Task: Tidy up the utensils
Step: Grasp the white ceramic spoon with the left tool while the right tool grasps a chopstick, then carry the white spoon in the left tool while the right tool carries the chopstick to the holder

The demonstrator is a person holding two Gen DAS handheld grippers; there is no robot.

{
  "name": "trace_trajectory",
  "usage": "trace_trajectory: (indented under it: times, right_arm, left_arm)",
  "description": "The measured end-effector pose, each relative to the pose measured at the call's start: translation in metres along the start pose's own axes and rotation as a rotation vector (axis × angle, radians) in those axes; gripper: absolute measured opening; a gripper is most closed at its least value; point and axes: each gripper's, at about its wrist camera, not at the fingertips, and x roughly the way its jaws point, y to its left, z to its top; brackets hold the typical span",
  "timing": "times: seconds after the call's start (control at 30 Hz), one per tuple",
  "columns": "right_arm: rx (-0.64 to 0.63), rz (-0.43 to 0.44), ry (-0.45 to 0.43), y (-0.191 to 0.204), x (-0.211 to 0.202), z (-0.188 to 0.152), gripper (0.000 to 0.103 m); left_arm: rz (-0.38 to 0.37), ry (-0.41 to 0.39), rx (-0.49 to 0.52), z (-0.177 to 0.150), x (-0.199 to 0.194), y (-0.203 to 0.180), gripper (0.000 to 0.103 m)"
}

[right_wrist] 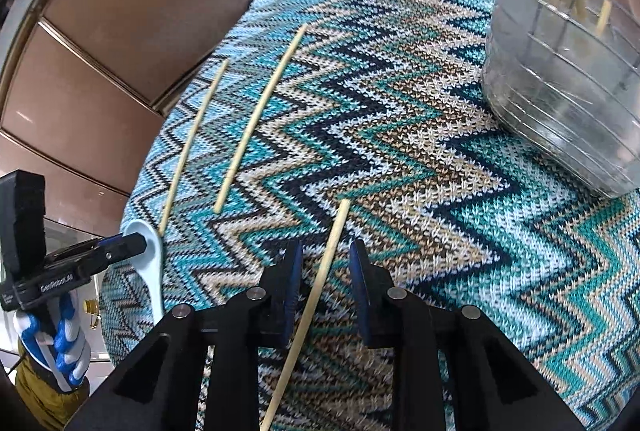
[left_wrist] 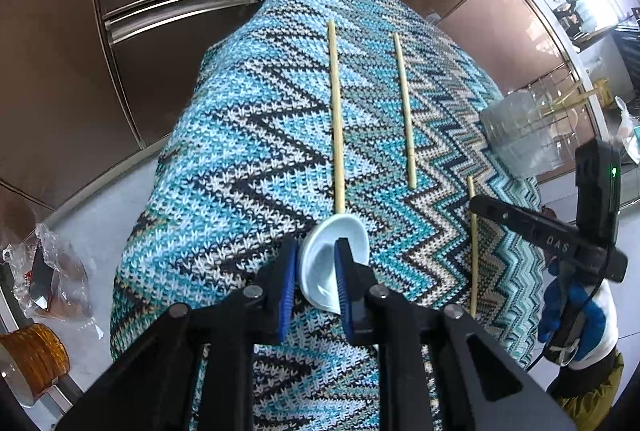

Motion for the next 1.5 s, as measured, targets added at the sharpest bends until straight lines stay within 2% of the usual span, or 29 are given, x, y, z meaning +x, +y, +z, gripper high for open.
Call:
trace_trajectory:
  times: [0.3,0.4,0.6,0.9,1.23,1.5]
  right_arm:
    - [-0.038,-0.063,0.034,0.009,0.011,0.010,0.015]
    - [-0.038,-0.065,0.032,0.010,0.012,0.010,0.010]
    - [-0.019,-0.041,0.007,0.009,-0.001,0.000,0.008]
    - [-0.046,0.005,-0.154,0.017,-0.061,-0.026,0.007]
    - [-0.058,-0.010,-0.357,0.023,-0.138,-0.081,0.007]
    - [-0.071,-0.003,-0.485,0.023,-0.190,-0.112,0.006]
  left_arm:
    - [0.041,-0.002,0.043,0.000,0.005,-0.008,0.011]
    - [0.047,-0.011,0.052,0.000,0.004,-0.011,0.009]
    - [0.041,-0.067,0.065,-0.004,-0.010,-0.013,0.009]
    - [0.040,-0.193,0.119,-0.019,-0.055,-0.028,0.008]
    - [0.049,-0.312,0.179,-0.044,-0.107,-0.055,0.008]
    - [0.042,-0.391,0.198,-0.059,-0.141,-0.088,0.008]
